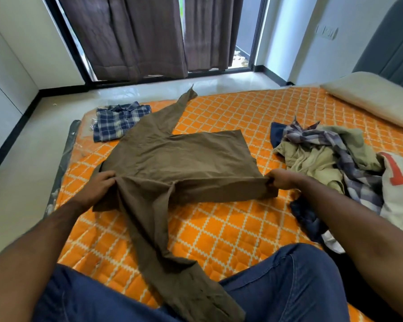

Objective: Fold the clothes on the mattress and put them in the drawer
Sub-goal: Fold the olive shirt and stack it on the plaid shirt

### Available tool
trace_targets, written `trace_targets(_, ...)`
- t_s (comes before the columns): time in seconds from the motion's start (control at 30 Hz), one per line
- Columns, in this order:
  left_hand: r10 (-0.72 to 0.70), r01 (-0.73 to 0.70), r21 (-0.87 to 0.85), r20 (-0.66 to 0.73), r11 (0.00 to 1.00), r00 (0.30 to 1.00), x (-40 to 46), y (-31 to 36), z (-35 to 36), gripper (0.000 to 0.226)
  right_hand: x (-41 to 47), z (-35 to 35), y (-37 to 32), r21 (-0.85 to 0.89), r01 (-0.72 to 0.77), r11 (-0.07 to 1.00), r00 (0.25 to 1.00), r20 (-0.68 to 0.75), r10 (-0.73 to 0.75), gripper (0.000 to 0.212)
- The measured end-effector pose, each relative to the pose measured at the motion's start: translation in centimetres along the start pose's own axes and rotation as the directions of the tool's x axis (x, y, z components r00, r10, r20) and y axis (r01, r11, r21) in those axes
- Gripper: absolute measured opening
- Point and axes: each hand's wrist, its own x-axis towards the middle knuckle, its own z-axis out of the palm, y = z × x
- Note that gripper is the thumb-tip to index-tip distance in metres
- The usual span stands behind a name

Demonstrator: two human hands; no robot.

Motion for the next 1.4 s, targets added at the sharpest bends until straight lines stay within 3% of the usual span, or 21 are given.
trace_targets(0.13, -0.014, 0.014, 0.001, -0.151, 1.0, 0.988, 4.9, -0.5, 0.0, 0.018, 3.4, -2.4, 0.1, 0.259, -0.013, 0.966, 0.986, -0.156, 0.055, 0.028)
trace_targets(0.2, -0.048, 0.054, 0.023, -0.211, 0.998, 0.976, 7.0, -1.5, 0.3, 0.016, 5.0, -2.8, 0.3, 0.412, -0.003, 0.911, 0.979, -0.185, 0.087, 0.02)
trace_targets(0.27, -0.072, 0.096, 0.088, -0.247, 0.991, 0.966, 8.8, -2.4, 0.8, 0.013, 6.6, -2.5, 0.6, 0.627, -0.001, 0.779, 0.969, -0.191, 0.156, 0.009)
trace_targets(0.3, -0.075, 0.109, 0.122, -0.255, 0.986, 0.964, 9.7, -2.8, 1.2, 0.013, 7.5, -2.2, 0.7, 0.714, -0.004, 0.701, 0.963, -0.186, 0.195, 0.013)
trace_targets(0.37, -0.094, 0.14, 0.183, -0.239, 0.973, 0.966, 10.6, -4.0, 2.2, 0.017, 8.5, -1.0, 0.8, 0.8, -0.023, 0.6, 0.953, -0.163, 0.254, 0.023)
trace_targets(0.5, -0.106, 0.12, 0.311, -0.06, 0.943, 0.993, 11.0, -7.1, 3.6, 0.019, 10.2, 2.3, 1.8, 0.843, -0.1, 0.529, 0.964, -0.05, 0.261, 0.03)
trace_targets(0.63, -0.052, 0.093, 0.369, -0.12, 0.925, 0.991, 11.2, -7.9, 3.7, 0.013, 11.4, 4.7, 3.0, 0.763, -0.09, 0.64, 0.916, -0.189, 0.354, 0.02)
trace_targets(0.87, -0.054, 0.165, 0.4, -0.274, 0.902, 0.96, 10.9, -5.8, 4.5, 0.021, 11.5, 5.9, 2.0, 0.721, -0.13, 0.681, 0.837, -0.288, 0.465, 0.023)
trace_targets(0.97, 0.013, 0.183, 0.549, -0.334, 0.816, 0.943, 9.2, -5.3, 4.3, 0.022, 9.8, 6.3, -0.1, 0.549, -0.163, 0.82, 0.784, -0.433, 0.446, 0.037)
trace_targets(1.03, 0.081, 0.158, 0.703, -0.294, 0.694, 0.952, 8.1, -5.2, 4.3, 0.034, 8.7, 7.2, -2.1, 0.201, -0.282, 0.938, 0.69, -0.637, 0.344, 0.044)
trace_targets(1.07, 0.126, 0.128, 0.73, -0.282, 0.672, 0.951, 7.7, -4.9, 4.4, 0.033, 8.2, 7.6, -3.4, 0.075, -0.264, 0.961, 0.692, -0.68, 0.243, 0.041)
trace_targets(1.13, 0.23, 0.041, 0.75, -0.253, 0.66, 0.94, 6.5, -3.8, 4.9, 0.027, 7.2, 8.7, -6.9, 0.015, -0.034, 0.999, 0.784, -0.62, 0.036, 0.028)
trace_targets(1.2, 0.276, -0.041, 0.723, -0.209, 0.689, 0.938, 6.0, -3.1, 5.8, 0.028, 6.4, 10.1, -10.5, 0.137, 0.232, 0.963, 0.853, -0.505, -0.134, 0.016)
trace_targets(1.27, 0.199, -0.068, 0.553, -0.179, 0.831, 0.964, 5.5, -3.1, 6.5, 0.035, 5.2, 11.8, -14.3, 0.305, 0.365, 0.88, 0.89, -0.391, -0.233, 0.009)
trace_targets(1.33, 0.04, 0.008, 0.26, -0.179, 0.966, 0.983, 4.8, -2.9, 6.6, 0.04, 3.4, 13.4, -18.2, 0.472, 0.324, 0.82, 0.943, -0.229, -0.24, 0.018)
trace_targets(1.4, -0.166, 0.167, -0.014, -0.215, 0.986, 0.962, 4.3, -2.5, 6.3, 0.035, 1.5, 14.8, -20.9, 0.601, 0.215, 0.769, 0.975, -0.084, -0.207, 0.035)
